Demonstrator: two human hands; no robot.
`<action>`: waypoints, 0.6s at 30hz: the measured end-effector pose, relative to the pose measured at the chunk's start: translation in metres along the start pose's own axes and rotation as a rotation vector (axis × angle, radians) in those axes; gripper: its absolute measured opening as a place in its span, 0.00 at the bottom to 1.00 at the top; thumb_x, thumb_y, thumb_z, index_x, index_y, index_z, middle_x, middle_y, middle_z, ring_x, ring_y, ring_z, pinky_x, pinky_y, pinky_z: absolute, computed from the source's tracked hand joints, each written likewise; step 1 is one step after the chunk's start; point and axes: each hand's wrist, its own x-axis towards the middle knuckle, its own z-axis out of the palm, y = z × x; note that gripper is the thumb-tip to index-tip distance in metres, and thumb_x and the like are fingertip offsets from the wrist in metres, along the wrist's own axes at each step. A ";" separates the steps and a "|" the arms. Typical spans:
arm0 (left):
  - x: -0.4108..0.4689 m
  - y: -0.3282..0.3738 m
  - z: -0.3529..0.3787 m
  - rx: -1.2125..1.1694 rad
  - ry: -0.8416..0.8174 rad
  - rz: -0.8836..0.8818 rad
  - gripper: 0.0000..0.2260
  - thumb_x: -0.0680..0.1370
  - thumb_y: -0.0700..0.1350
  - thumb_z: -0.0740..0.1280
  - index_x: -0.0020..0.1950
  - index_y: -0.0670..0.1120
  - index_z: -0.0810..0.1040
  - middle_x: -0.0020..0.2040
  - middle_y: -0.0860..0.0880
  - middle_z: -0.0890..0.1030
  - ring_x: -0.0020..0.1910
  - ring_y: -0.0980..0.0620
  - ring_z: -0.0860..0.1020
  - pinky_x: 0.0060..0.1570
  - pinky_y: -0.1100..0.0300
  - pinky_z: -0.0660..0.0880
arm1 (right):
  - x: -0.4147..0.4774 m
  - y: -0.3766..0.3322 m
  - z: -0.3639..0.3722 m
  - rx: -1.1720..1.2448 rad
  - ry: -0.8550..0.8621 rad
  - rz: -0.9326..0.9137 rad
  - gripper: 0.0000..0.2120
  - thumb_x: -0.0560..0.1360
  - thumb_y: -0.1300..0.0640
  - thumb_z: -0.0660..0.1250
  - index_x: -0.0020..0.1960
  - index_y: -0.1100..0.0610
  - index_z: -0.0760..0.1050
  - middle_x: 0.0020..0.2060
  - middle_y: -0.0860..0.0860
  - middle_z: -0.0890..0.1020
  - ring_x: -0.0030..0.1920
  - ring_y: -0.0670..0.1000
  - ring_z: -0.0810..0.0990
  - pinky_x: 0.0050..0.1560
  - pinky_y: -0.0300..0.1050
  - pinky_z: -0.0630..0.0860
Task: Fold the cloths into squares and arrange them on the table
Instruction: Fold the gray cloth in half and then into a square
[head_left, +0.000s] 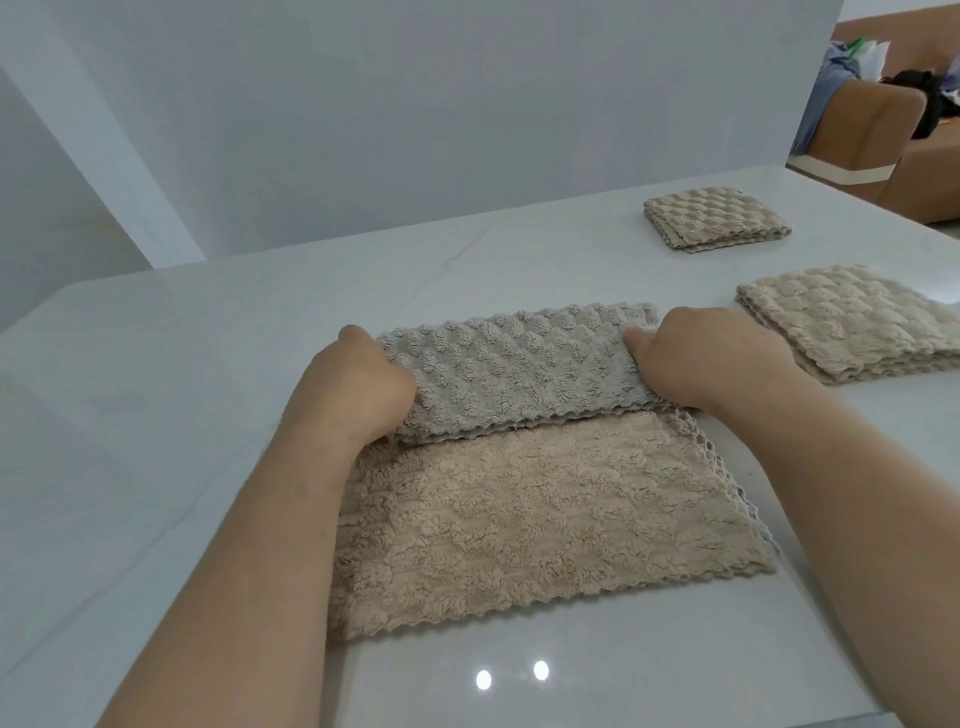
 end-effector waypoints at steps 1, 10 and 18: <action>-0.001 0.001 -0.001 -0.055 0.000 -0.001 0.14 0.75 0.43 0.66 0.60 0.42 0.75 0.49 0.43 0.81 0.45 0.46 0.79 0.38 0.53 0.73 | 0.001 0.001 0.001 0.009 -0.001 -0.001 0.24 0.83 0.39 0.51 0.40 0.57 0.68 0.44 0.56 0.78 0.45 0.59 0.78 0.46 0.50 0.74; -0.003 0.008 -0.005 -0.370 -0.081 0.015 0.14 0.79 0.43 0.70 0.61 0.49 0.70 0.47 0.47 0.79 0.30 0.48 0.80 0.39 0.49 0.81 | 0.008 0.004 0.007 0.108 0.074 -0.065 0.19 0.83 0.43 0.55 0.57 0.60 0.64 0.44 0.56 0.73 0.46 0.61 0.75 0.44 0.52 0.72; -0.002 0.001 -0.003 -0.051 -0.141 0.022 0.14 0.75 0.40 0.71 0.59 0.50 0.74 0.46 0.53 0.74 0.53 0.45 0.78 0.45 0.57 0.72 | 0.010 0.004 0.011 0.198 0.122 -0.096 0.14 0.85 0.47 0.52 0.55 0.58 0.61 0.37 0.56 0.75 0.38 0.58 0.77 0.37 0.52 0.73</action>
